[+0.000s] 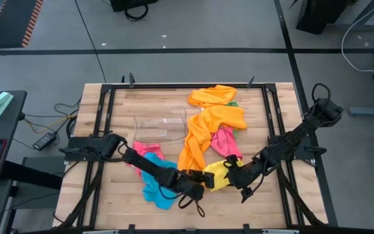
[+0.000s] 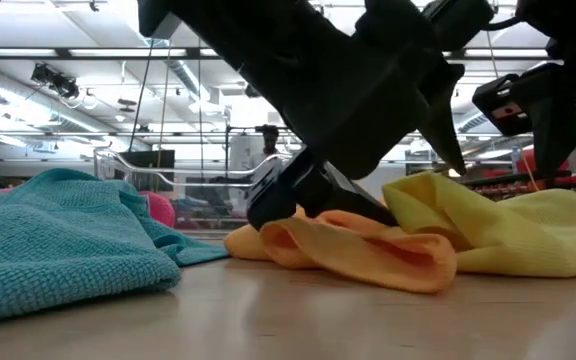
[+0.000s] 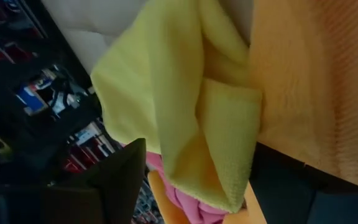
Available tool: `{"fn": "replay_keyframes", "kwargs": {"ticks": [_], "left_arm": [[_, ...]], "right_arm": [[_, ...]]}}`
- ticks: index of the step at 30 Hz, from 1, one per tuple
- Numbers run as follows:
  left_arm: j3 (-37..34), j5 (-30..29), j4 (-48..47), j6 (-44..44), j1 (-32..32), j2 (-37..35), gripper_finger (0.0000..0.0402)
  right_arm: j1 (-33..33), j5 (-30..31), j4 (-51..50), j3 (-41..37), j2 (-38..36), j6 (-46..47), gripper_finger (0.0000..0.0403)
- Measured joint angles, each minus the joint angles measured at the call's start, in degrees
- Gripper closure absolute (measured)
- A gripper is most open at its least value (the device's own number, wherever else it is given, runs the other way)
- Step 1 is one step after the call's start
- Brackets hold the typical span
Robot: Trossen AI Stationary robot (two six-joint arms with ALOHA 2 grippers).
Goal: Fold microfiber towels
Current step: Fold the yellow microfiber cloth
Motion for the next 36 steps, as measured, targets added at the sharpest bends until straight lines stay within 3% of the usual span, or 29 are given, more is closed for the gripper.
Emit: {"fn": "replay_keyframes", "kwargs": {"ticks": [7,14,20,25,29,36], "left_arm": [[-0.02,6.02,0.77,-2.22,0.81,0.00,0.0153],[0.00,6.67,3.24,-6.08,0.86,0.00,0.0207],[-0.02,6.70,7.12,-13.21,0.50,0.00,0.0289],[-0.02,7.42,8.60,-26.56,0.50,0.00,0.0387],[-0.02,10.05,9.56,-36.48,0.58,0.00,0.0372],[-0.02,11.11,9.70,-41.38,0.60,-0.02,0.0384]], "right_arm": [[0.00,0.00,0.76,0.02,-0.02,-0.04,0.0247],[0.00,0.00,0.71,0.02,-0.02,-0.11,0.0247],[0.00,0.82,0.69,0.02,-0.02,0.11,0.0247],[0.00,3.01,0.65,0.02,-0.02,1.30,0.0247],[-0.02,3.22,0.29,0.48,-0.02,2.39,0.0247],[1.52,3.34,0.67,1.38,0.01,2.20,0.0247]]}}
